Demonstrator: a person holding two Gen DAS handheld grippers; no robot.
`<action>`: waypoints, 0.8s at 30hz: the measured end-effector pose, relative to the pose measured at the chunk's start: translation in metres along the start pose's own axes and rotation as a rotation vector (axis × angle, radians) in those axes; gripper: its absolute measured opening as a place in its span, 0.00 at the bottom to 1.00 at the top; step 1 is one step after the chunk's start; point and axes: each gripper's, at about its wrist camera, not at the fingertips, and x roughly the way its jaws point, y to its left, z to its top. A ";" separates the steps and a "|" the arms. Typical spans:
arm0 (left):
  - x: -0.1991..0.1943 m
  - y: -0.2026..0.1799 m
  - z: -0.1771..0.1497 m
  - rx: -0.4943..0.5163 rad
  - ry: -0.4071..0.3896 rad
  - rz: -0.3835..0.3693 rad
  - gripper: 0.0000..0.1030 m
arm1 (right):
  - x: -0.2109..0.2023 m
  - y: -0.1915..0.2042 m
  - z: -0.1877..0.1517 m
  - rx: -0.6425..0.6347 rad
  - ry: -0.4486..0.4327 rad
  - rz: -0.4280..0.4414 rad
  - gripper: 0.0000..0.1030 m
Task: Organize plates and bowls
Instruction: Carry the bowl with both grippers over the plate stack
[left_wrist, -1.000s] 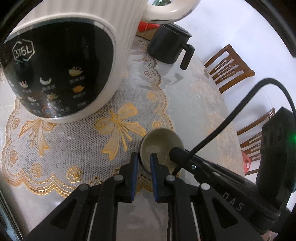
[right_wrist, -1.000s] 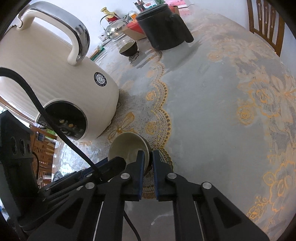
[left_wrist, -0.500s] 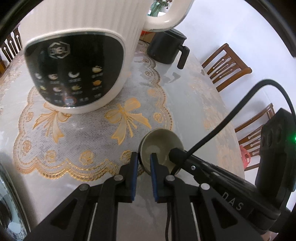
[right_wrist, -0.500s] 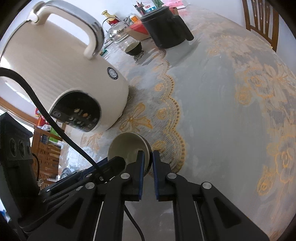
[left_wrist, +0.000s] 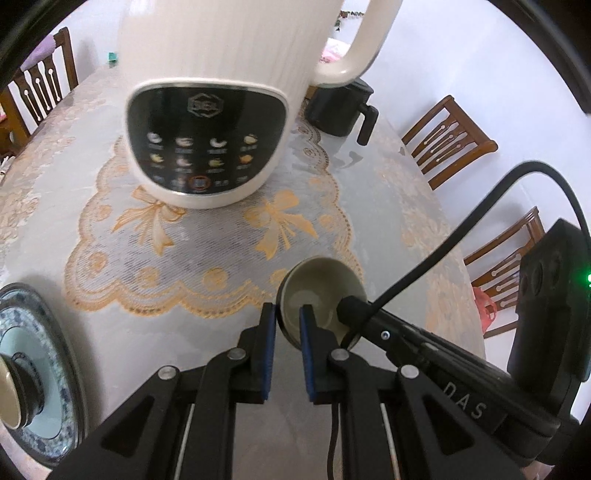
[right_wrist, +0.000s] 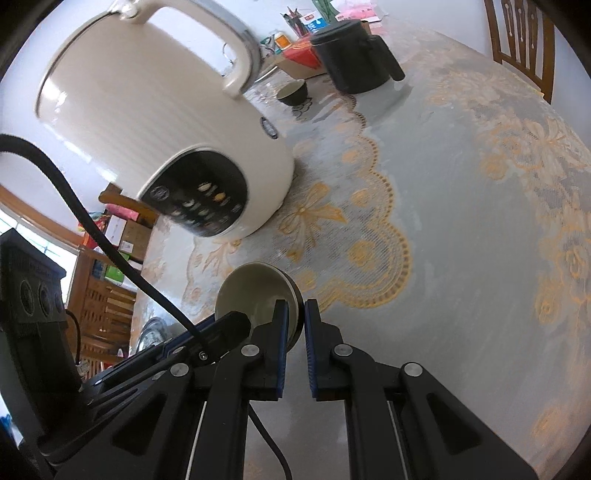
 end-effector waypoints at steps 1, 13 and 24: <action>-0.004 0.002 -0.002 -0.001 -0.005 0.001 0.11 | -0.001 0.004 -0.003 -0.001 -0.002 0.003 0.11; -0.054 0.035 -0.019 -0.034 -0.048 0.000 0.11 | -0.012 0.053 -0.031 -0.023 -0.016 0.028 0.11; -0.091 0.079 -0.036 -0.067 -0.073 0.019 0.11 | -0.004 0.100 -0.056 -0.037 0.001 0.056 0.11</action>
